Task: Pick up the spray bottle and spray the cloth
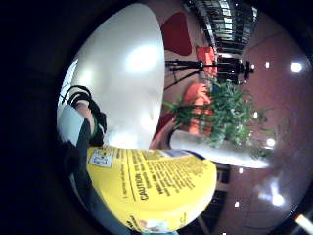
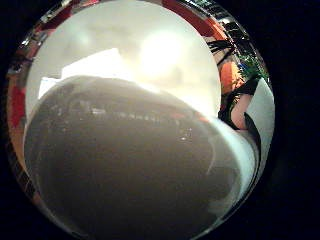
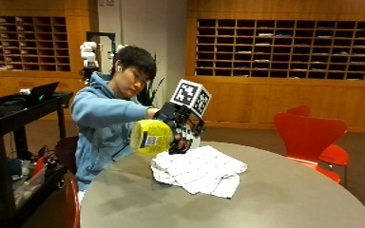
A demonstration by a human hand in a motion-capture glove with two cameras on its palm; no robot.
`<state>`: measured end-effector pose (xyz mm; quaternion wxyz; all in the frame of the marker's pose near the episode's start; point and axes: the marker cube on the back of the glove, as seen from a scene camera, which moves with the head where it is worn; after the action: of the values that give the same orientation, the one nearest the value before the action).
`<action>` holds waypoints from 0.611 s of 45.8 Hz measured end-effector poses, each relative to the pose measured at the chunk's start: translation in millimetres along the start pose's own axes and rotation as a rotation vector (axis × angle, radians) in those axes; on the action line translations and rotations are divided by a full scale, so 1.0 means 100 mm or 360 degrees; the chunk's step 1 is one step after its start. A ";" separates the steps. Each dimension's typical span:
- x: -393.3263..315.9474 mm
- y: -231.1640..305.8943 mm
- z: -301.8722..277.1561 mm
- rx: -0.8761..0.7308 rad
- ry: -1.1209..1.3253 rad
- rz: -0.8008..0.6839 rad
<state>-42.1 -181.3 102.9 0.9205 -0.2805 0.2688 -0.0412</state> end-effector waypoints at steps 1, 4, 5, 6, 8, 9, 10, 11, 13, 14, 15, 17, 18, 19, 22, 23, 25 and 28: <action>0.00 0.01 -0.04 0.0021 -0.0090 -0.0011; -0.02 0.03 -0.17 0.0088 -0.0430 -0.0066; -0.03 0.05 -0.23 0.0116 -0.0546 -0.0086; -0.05 0.06 -0.28 0.0149 -0.0658 -0.0105; -0.09 0.10 -0.39 0.0223 -0.0866 -0.0141; -0.11 0.11 -0.45 0.0260 -0.0963 -0.0159; -0.14 0.13 -0.51 0.0299 -0.1059 -0.0177; -0.18 0.15 -0.56 0.0339 -0.1155 -0.0194; -0.27 0.19 -0.68 0.0425 -0.1359 -0.0227; -0.32 0.21 -0.74 0.0468 -0.1471 -0.0243; -0.37 0.22 -0.79 0.0507 -0.1591 -0.0259; -0.48 0.25 -0.89 0.0577 -0.1854 -0.0286; -0.53 0.25 -0.94 0.0609 -0.1988 -0.0295; -0.59 0.26 -0.98 0.0637 -0.2120 -0.0300; -0.81 0.29 -1.10 0.0695 -0.2498 -0.0314; -0.90 0.31 -1.14 0.0710 -0.2612 -0.0318; -1.08 0.34 -1.21 0.0740 -0.2798 -0.0317; -1.35 0.38 -1.33 0.0786 -0.2988 -0.0299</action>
<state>-229.1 -184.7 53.7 0.7861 -0.0188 -0.6138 0.0706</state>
